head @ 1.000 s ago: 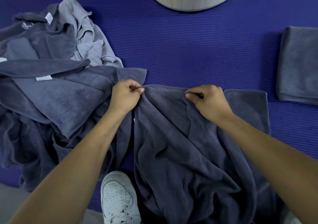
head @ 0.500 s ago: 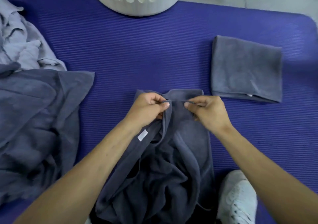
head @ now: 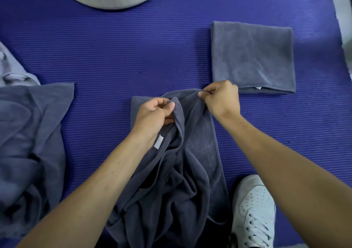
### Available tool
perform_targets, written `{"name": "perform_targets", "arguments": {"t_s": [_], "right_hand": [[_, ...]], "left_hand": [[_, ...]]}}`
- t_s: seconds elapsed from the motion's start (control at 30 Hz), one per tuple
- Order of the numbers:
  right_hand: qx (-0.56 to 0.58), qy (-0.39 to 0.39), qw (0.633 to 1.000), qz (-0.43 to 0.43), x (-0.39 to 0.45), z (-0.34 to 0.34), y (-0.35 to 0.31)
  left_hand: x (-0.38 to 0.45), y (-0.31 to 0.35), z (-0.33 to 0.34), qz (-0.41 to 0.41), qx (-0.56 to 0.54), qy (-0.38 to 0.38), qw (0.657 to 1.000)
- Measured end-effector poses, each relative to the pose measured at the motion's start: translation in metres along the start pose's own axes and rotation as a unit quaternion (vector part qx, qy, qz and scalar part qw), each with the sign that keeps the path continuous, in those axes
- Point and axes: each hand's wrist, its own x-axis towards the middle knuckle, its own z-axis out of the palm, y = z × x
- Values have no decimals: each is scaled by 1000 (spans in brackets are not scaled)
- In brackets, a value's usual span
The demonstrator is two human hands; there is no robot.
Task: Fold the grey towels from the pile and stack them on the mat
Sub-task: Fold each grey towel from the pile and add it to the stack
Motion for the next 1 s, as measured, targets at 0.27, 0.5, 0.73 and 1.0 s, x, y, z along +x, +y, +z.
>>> {"name": "perform_targets", "arguments": {"t_s": [0.27,0.5,0.73,1.0], "right_hand": [[-116,5,993,13,-1,-2,-11],[-21,-61,998,5,-1,-5,-10],[82,-69,994,-12,-41,-37,-20],[-33,-147,985,-86,-105,-117,-106]], "left_hand": [[0,-1,-7,-16,26,-31,999],[-10,5,-14,-35,90,-58,994],[-45,10,-20,-21,80,-35,996],[-131,78,-51,77,245,14,966]]}}
